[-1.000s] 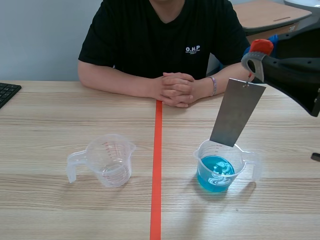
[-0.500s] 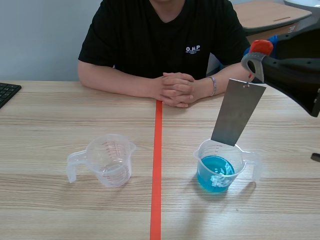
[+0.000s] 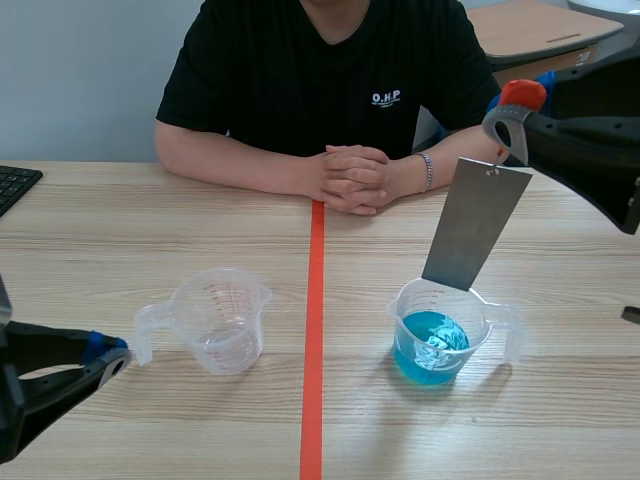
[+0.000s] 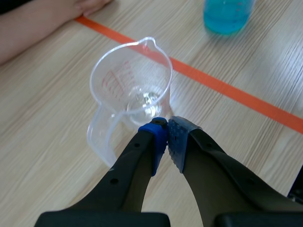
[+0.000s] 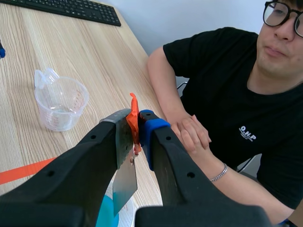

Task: Do the redox reaction experiment.
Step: 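Raise the plate and point at it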

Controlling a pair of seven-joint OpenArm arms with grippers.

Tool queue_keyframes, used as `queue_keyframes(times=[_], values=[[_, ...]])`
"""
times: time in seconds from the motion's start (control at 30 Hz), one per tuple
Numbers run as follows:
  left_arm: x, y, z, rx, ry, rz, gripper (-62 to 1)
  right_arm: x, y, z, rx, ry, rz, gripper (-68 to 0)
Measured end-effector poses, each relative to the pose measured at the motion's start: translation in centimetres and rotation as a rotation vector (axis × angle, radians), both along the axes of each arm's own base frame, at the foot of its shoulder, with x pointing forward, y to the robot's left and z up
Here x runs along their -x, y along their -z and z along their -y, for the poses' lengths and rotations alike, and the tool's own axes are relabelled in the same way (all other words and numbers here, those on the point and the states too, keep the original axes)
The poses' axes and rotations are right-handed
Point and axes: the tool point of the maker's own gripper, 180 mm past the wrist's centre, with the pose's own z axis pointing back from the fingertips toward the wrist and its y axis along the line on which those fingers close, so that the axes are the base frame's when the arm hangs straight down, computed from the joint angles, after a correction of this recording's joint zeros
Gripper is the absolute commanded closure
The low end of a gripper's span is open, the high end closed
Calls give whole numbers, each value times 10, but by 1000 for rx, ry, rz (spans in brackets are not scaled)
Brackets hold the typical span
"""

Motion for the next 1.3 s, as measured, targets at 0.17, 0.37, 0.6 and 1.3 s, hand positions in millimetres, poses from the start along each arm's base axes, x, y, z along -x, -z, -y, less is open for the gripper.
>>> queue_keyframes(times=[0.17, 0.37, 0.6, 1.3], values=[[-10, -2, 29, 12, 75, 16, -49, 0, 0, 0, 0, 0, 0, -15], [-26, -9, 65, 28, 121, 49, -49, 0, 0, 0, 0, 0, 0, -15], [-47, -21, 101, 43, 141, 123, -49, 0, 0, 0, 0, 0, 0, -15], [-73, 15, 155, 48, 188, 73, -49, 0, 0, 0, 0, 0, 0, -15]])
